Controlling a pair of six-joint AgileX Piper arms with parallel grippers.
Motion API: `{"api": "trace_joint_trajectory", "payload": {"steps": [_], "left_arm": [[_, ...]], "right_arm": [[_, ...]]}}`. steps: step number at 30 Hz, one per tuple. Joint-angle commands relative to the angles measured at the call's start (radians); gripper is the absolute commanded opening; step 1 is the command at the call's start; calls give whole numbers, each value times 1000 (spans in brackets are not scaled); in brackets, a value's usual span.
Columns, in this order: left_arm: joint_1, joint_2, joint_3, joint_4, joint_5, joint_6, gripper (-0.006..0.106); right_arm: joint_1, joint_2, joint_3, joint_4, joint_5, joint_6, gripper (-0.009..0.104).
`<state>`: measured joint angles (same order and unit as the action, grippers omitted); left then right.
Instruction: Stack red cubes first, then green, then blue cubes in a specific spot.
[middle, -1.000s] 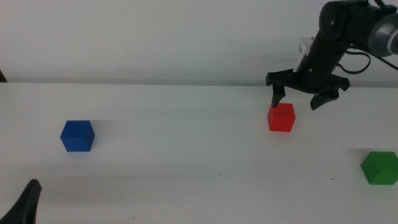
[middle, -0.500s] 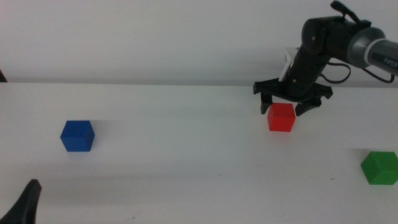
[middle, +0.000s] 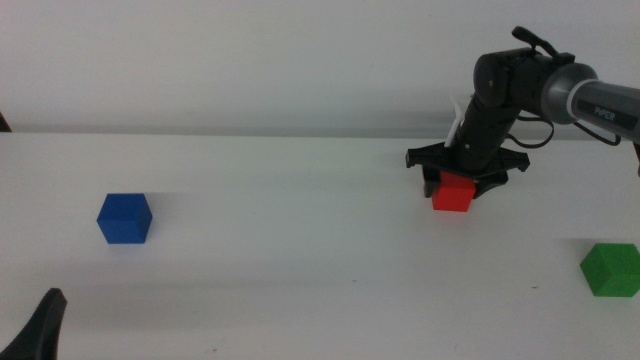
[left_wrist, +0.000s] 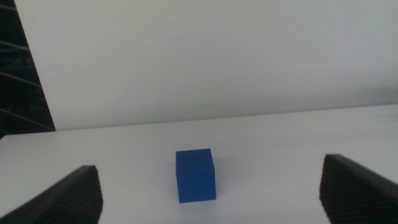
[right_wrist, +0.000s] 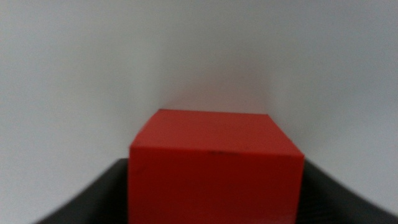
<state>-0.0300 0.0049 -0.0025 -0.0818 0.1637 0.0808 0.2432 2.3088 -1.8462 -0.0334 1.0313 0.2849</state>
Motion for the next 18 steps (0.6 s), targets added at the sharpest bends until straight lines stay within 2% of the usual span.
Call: {"api": "trace_joint_trajectory", "payload": {"steps": [1, 4, 5, 8, 12, 18], "left_arm": [[1, -41, 40, -5, -16, -2, 94], [1, -41, 40, -5, -16, -2, 94], [1, -41, 40, -5, -16, -2, 94], [1, -41, 40, -5, -16, -2, 94], [1, -41, 40, -5, -16, -2, 94], [1, -41, 40, -5, -16, -2, 94]], "right_arm": [[1, -1, -6, -15, -6, 3, 54], [4, -6, -6, -10, -4, 3, 29], [15, -28, -6, -19, 21, 35, 17], [38, -99, -6, -60, 72, 97, 15], [125, -194, 16, -80, 157, 177, 15], [344, -308, 176, -204, 147, 432, 15]]}}
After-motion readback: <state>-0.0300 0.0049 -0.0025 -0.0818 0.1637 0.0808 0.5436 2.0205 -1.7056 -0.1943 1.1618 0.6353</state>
